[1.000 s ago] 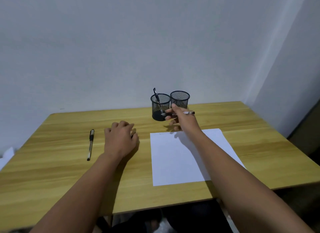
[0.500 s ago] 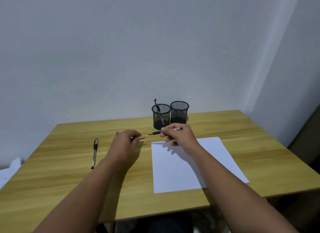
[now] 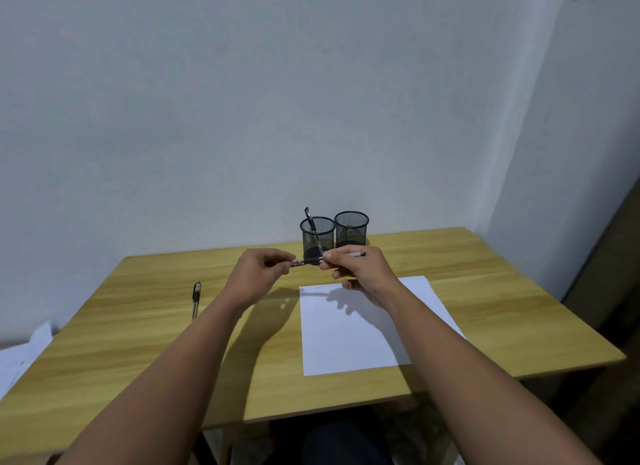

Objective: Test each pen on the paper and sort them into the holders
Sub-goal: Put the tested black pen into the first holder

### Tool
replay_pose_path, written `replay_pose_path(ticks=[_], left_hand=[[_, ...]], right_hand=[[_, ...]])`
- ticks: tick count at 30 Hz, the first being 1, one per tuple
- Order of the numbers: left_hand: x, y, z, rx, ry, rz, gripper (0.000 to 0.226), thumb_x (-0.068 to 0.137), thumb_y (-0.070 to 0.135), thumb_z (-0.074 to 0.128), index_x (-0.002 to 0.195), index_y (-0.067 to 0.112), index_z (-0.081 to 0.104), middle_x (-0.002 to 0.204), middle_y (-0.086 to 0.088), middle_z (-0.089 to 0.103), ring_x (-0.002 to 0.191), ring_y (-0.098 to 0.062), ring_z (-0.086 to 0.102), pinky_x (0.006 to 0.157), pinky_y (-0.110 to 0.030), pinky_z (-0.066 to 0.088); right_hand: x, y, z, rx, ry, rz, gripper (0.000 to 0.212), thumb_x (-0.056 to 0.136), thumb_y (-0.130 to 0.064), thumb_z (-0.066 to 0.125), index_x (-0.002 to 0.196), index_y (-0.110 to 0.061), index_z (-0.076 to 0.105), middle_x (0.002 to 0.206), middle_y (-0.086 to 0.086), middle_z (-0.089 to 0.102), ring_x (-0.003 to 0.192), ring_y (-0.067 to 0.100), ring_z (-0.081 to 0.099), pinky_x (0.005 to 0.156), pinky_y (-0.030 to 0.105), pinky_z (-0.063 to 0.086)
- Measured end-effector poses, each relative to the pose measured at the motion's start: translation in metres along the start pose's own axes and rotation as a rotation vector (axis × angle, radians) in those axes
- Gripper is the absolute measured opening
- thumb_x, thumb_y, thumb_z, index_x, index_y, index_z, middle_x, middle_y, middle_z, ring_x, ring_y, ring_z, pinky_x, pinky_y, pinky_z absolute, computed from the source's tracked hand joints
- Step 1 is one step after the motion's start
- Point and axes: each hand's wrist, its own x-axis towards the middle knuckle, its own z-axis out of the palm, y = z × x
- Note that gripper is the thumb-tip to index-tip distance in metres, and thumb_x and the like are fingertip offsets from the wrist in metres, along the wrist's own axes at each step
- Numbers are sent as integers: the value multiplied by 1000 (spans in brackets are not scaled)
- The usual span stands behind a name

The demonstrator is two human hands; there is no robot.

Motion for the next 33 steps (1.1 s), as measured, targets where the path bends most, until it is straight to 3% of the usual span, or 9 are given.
replay_pose_path(ticks=[5, 8, 12, 16, 19, 22, 25, 29, 33], left_hand=[[-3, 18, 4, -282, 6, -67, 14, 90, 3, 72, 102, 7, 77, 95, -10, 77, 84, -15, 70, 78, -28, 56], [-3, 27, 7, -471, 16, -134, 15, 89, 3, 73, 104, 3, 76, 91, -11, 76, 86, -19, 71, 79, -28, 59], [10, 37, 19, -499, 38, -137, 14, 88, 0, 73, 101, 0, 76, 82, -11, 75, 80, -23, 69, 82, -30, 61], [29, 53, 25, -471, 19, -105, 19, 90, -3, 70, 108, -4, 72, 86, -13, 73, 77, -23, 68, 77, -27, 61], [49, 63, 21, -391, -37, -52, 33, 90, 2, 71, 123, 2, 67, 102, -21, 70, 94, -28, 71, 84, -33, 62], [76, 57, 18, -217, 62, -10, 44, 92, 13, 70, 135, 15, 61, 115, -11, 71, 107, -24, 70, 93, -43, 58], [98, 38, 24, 7, 143, -20, 62, 87, 25, 75, 144, 20, 52, 132, -2, 64, 113, -18, 64, 97, -42, 54], [121, 5, 45, 88, 102, -108, 100, 74, 38, 87, 156, 20, 33, 151, -6, 48, 129, -23, 52, 107, -41, 45], [136, -25, 65, 41, 51, -173, 131, 57, 53, 92, 159, 17, 19, 154, -7, 45, 138, -25, 46, 110, -41, 43]], right_hand=[[-6, -8, -7, 75, -51, 38, 16, 96, -22, 77, 105, -10, 83, 103, 11, 83, 62, 8, 62, 50, 18, 45], [-7, -8, -15, 30, -74, 31, 15, 98, -17, 76, 108, -7, 82, 103, 10, 83, 62, 7, 60, 49, 17, 44], [0, -4, -15, 7, -47, -34, 7, 99, -6, 73, 99, -6, 80, 87, 8, 81, 57, 5, 56, 47, 15, 42], [10, -11, -19, -57, -43, -48, 6, 98, -5, 74, 99, -9, 78, 84, 7, 81, 57, 7, 59, 50, 18, 45], [29, -30, -24, -316, -109, -39, 10, 95, -4, 77, 97, -14, 77, 87, 10, 82, 66, 14, 68, 59, 23, 49], [62, -56, -26, -477, 6, -111, 15, 89, -4, 82, 83, -16, 77, 88, 19, 81, 74, 19, 69, 60, 21, 50], [99, -75, -27, -453, 156, -160, 20, 86, -2, 85, 79, -15, 72, 79, 7, 74, 71, 21, 71, 67, 32, 60], [139, -72, -17, -502, 302, -246, 25, 82, -5, 83, 80, -24, 67, 75, -3, 72, 86, 26, 79, 84, 48, 66], [161, -56, -6, -573, 298, -253, 21, 81, -4, 76, 90, -20, 67, 76, -2, 73, 82, 24, 78, 83, 45, 66]])
